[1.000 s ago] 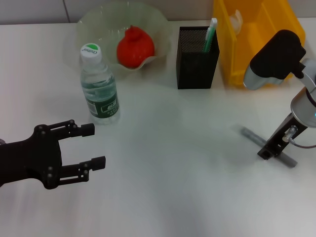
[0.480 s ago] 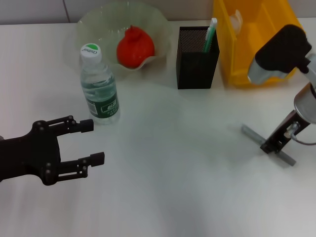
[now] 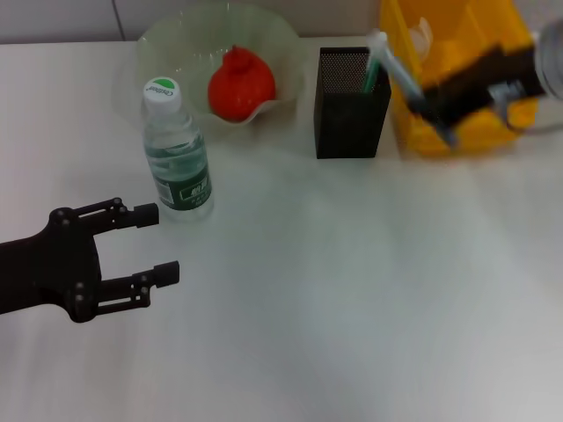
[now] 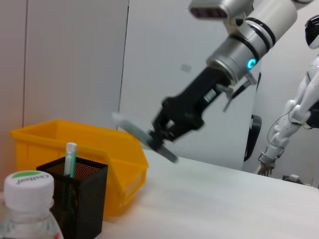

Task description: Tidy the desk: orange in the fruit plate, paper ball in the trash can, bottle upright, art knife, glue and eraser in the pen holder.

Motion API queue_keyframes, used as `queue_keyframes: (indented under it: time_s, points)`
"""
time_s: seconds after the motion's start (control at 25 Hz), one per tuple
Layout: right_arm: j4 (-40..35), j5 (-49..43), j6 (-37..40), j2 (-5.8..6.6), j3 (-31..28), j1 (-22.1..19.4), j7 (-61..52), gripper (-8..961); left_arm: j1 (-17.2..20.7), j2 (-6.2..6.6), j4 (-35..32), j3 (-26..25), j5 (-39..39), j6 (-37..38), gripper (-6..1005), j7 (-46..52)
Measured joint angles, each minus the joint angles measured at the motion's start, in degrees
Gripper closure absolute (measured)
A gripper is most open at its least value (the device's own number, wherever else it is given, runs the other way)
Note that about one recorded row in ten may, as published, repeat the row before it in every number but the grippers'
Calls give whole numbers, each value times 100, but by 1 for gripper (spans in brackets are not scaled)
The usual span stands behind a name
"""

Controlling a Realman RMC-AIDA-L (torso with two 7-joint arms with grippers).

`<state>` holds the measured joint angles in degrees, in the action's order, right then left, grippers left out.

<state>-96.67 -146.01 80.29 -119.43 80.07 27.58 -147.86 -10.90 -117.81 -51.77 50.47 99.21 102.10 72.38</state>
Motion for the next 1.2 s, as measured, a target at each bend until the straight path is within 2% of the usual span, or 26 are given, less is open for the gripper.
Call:
queue_keyframes:
  time_s: [0.08,0.12,0.16,0.4,0.6,0.76,1.2]
  points:
    - [157,282,-828,1,69,-123,226,811,-2,-5,11,-30,0,-3,245,-9]
    - [429,523,-1553,0,184,-195,476,811,-7,-7,16,-37,0,-3,246,-9]
    - [429,523,-1553,0,184,-195,476,811,-12,-9,20,-38,1,-4,246,-10]
    - [1533,1278,-3470,1,684,-211,1214,811,-28,-12,34,-46,1,-28,246,-11]
    - [2392,2004,-4533,10,1028,-103,1794,811,-36,-14,36,-102,16,-47,246,-20]
    - [2960,2491,-5094,9,1258,24,2343,801,-46,-15,35,-166,14,-45,246,-22]
    - [3622,2680,-5168,3,1272,245,2443,773,-39,-14,36,-239,14,-64,246,-41]
